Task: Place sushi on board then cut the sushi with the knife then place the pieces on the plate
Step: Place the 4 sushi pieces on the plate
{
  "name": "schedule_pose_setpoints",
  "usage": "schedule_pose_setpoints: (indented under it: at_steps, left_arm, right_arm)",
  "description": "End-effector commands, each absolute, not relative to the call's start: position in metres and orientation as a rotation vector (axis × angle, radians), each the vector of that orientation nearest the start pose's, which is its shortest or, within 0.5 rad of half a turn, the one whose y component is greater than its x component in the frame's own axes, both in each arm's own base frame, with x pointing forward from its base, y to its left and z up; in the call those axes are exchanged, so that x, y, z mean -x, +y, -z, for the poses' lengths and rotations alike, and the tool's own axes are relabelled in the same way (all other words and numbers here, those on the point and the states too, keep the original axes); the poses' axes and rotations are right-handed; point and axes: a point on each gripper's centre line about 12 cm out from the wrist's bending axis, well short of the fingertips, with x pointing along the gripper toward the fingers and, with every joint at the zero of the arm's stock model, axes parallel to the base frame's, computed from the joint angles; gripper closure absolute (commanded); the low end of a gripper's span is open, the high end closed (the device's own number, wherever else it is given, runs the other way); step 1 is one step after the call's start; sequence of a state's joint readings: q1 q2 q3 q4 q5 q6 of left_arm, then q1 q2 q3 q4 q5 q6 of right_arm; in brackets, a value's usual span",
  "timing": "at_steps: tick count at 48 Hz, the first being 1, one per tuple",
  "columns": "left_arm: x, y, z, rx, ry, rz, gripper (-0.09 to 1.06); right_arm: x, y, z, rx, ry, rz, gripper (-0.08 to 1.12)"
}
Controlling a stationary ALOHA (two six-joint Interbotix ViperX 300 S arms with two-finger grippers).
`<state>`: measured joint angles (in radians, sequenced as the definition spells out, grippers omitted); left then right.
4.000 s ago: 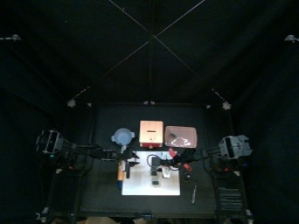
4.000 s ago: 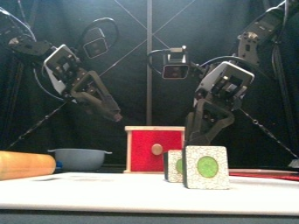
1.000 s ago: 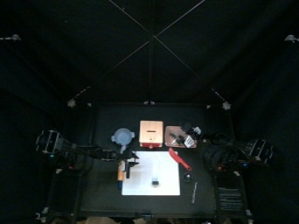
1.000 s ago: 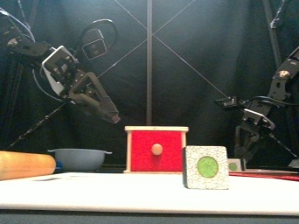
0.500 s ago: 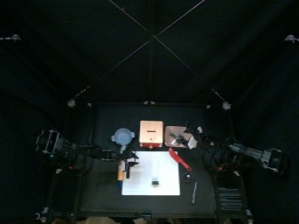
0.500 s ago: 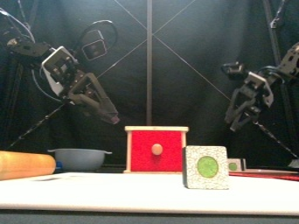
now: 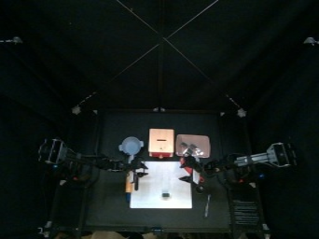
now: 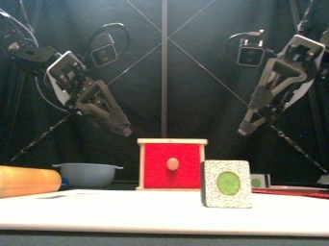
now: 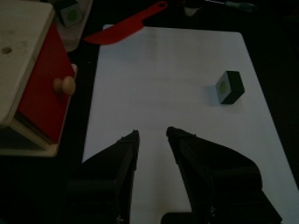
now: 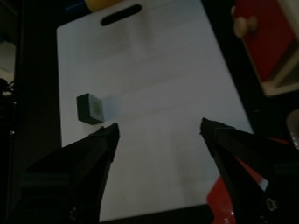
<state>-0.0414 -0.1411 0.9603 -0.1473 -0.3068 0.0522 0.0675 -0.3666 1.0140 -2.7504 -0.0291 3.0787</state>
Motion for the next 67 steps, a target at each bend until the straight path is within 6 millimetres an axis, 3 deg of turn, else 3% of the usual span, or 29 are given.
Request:
schedule_pose_setpoints:
  at_steps: [1,10,21,32,50,56,67]
  left_arm:
    - [-0.33,-0.008,-0.167,0.079,0.472,-0.033,0.23]
    - [-0.329,-0.008,-0.165,0.09,0.48,-0.037,0.23]
    - [-0.328,-0.007,-0.164,0.085,0.483,-0.038,0.23]
    - [-0.328,-0.007,-0.162,0.083,0.489,-0.04,0.23]
    - [-0.326,-0.006,-0.16,0.08,0.496,-0.04,0.23]
    - [-0.326,-0.006,-0.159,0.08,0.498,-0.04,0.23]
    - [-0.326,-0.006,-0.159,0.08,0.5,-0.041,0.23]
  right_arm:
    - [-0.308,0.038,-0.171,-0.277,0.697,-0.008,0.02]
    - [-0.341,0.069,-0.156,-0.245,0.761,-0.075,0.02]
    - [-0.355,0.092,-0.156,-0.257,0.764,-0.117,0.02]
    - [-0.366,0.105,-0.144,-0.25,0.802,-0.135,0.02]
    - [-0.373,0.108,-0.123,-0.257,0.869,-0.124,0.03]
    - [-0.375,0.109,-0.12,-0.259,0.881,-0.122,0.1]
    - [-0.374,0.108,-0.119,-0.264,0.894,-0.12,0.36]
